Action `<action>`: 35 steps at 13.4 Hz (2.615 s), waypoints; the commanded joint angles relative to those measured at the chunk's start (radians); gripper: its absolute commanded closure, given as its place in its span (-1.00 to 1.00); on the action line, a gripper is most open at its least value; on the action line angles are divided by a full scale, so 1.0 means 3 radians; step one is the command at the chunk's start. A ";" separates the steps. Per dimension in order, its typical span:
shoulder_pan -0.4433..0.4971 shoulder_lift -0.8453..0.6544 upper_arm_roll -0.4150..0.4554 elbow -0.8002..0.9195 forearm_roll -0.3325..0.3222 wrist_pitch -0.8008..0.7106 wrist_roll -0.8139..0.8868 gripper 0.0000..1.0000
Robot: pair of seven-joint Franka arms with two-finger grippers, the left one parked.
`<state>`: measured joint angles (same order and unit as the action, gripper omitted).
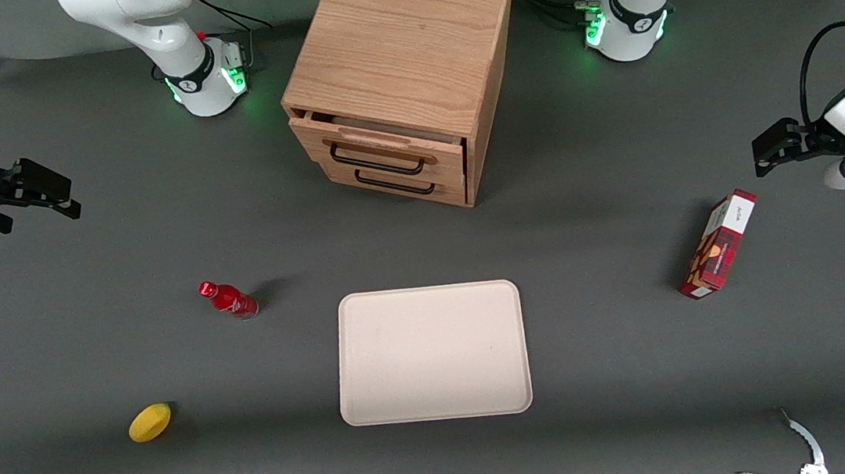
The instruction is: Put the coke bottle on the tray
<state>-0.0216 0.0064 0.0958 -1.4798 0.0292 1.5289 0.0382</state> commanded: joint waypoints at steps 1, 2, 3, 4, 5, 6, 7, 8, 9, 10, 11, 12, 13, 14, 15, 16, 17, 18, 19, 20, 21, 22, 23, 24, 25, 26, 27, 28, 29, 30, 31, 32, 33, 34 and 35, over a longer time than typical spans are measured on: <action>-0.0015 0.0040 0.0003 0.0101 0.0041 -0.0055 0.0108 -1.00; -0.0025 0.0040 0.0008 0.0101 0.0041 -0.0060 0.0153 -1.00; -0.0025 0.0040 0.0003 0.0101 0.0041 -0.0065 0.0159 -1.00; -0.0025 0.0035 0.0003 0.0106 0.0036 -0.0065 0.0154 -1.00; -0.0015 0.0035 -0.0002 0.0101 0.0036 -0.0065 0.0154 -1.00; -0.0015 0.0035 -0.0002 0.0091 0.0026 -0.0065 0.0154 -1.00; -0.0015 0.0035 0.0003 0.0085 0.0030 -0.0065 0.0149 -1.00; -0.0025 0.0040 0.0008 0.0060 0.0031 -0.0065 0.0154 -1.00; -0.0025 0.0040 0.0003 0.0029 0.0031 -0.0065 0.0154 -1.00; -0.0025 0.0045 0.0003 0.0024 0.0036 -0.0065 0.0159 -1.00; -0.0030 0.0045 0.0003 0.0019 0.0056 -0.0065 0.0164 -1.00; -0.0025 0.0045 -0.0002 0.0014 0.0061 -0.0060 0.0164 -1.00; -0.0015 0.0066 -0.0002 0.0014 0.0036 -0.0035 0.0276 -1.00; 0.0000 0.0111 0.0008 0.0019 0.0036 -0.0014 0.0378 -1.00; 0.0015 0.0167 0.0013 0.0019 0.0031 0.0017 0.0404 -1.00; 0.0026 0.0208 0.0018 0.0019 0.0025 0.0083 0.0404 -1.00; 0.0031 0.0260 0.0018 0.0014 0.0030 0.0124 0.0410 -1.00; 0.0041 0.0301 0.0023 0.0009 0.0031 0.0185 0.0450 -1.00; 0.0066 0.0357 0.0033 0.0009 0.0031 0.0231 0.0491 -1.00; 0.0092 0.0418 0.0049 0.0009 0.0025 0.0287 0.0507 -1.00; 0.0092 0.0494 0.0059 -0.0001 0.0020 0.0338 0.0512 -0.97; 0.0092 0.0541 0.0089 -0.0083 0.0010 0.0445 0.0537 -0.96; 0.0092 0.0536 0.0140 -0.0240 -0.0030 0.0654 0.0593 -0.96; 0.0092 0.0521 0.0207 -0.0394 -0.0117 0.0823 0.0619 -0.96; 0.0092 0.0521 0.0243 -0.0491 -0.0204 0.0961 0.0619 -0.97; 0.0092 0.0546 0.0273 -0.0548 -0.0255 0.1039 0.0619 -0.97; 0.0092 0.0582 0.0345 -0.0609 -0.0352 0.1105 0.0619 -0.96; 0.0092 0.0582 0.0381 -0.0701 -0.0399 0.1167 0.0619 -0.96; 0.0092 0.0552 0.0381 -0.0819 -0.0399 0.1253 0.0614 -0.95; 0.0087 0.0516 0.0381 -0.0946 -0.0404 0.1345 0.0604 -0.95; 0.0087 0.0485 0.0381 -0.1074 -0.0404 0.1417 0.0589 -0.94; 0.0087 0.0485 0.0381 -0.1151 -0.0404 0.1453 0.0568 -0.92; 0.0072 0.0485 0.0381 -0.1198 -0.0404 0.1464 0.0543 -0.90; 0.0052 0.0485 0.0386 -0.1259 -0.0404 0.1504 0.0421 -0.90; 0.0041 0.0465 0.0386 -0.1330 -0.0404 0.1566 0.0374 -0.90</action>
<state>0.0028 0.1886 0.2083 -1.8108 -0.0815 1.9561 0.1865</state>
